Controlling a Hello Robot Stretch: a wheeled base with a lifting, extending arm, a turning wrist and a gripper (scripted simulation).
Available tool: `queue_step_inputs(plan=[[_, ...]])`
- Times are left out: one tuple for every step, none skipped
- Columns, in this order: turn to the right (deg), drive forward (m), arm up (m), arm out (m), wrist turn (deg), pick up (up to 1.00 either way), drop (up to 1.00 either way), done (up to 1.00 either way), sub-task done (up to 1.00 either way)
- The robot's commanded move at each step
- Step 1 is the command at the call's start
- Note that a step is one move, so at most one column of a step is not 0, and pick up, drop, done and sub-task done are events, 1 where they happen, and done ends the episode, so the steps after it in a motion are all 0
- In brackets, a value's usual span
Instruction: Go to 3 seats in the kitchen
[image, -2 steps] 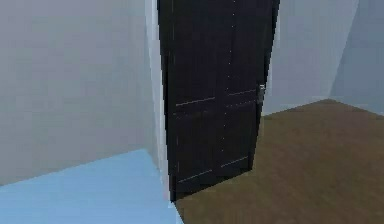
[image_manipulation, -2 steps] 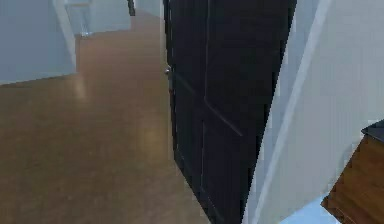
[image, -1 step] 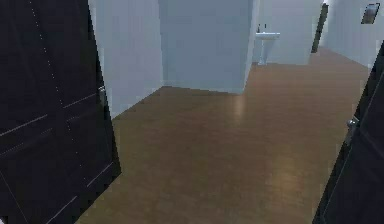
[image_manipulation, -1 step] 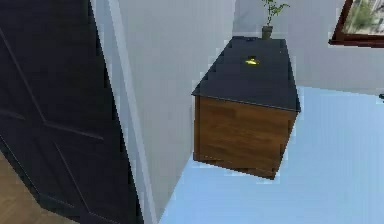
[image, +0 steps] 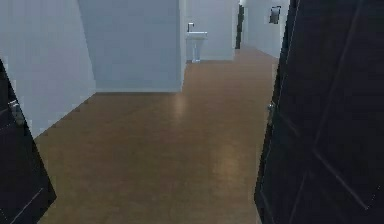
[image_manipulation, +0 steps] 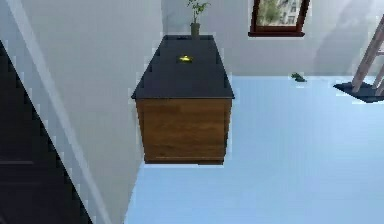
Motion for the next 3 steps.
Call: queue_step_inputs(plan=[[0.0, 1.0, 0.0, 0.0, 0.0, 0.0, 0.0, 0.0, 0.0], [0.0, 0.4, 0.0, 0.0, 0.0, 0.0, 0.0, 0.0, 0.0], [3.0, 0.0, 0.0, 0.0, 0.0, 0.0, 0.0, 0.0, 0.0]])
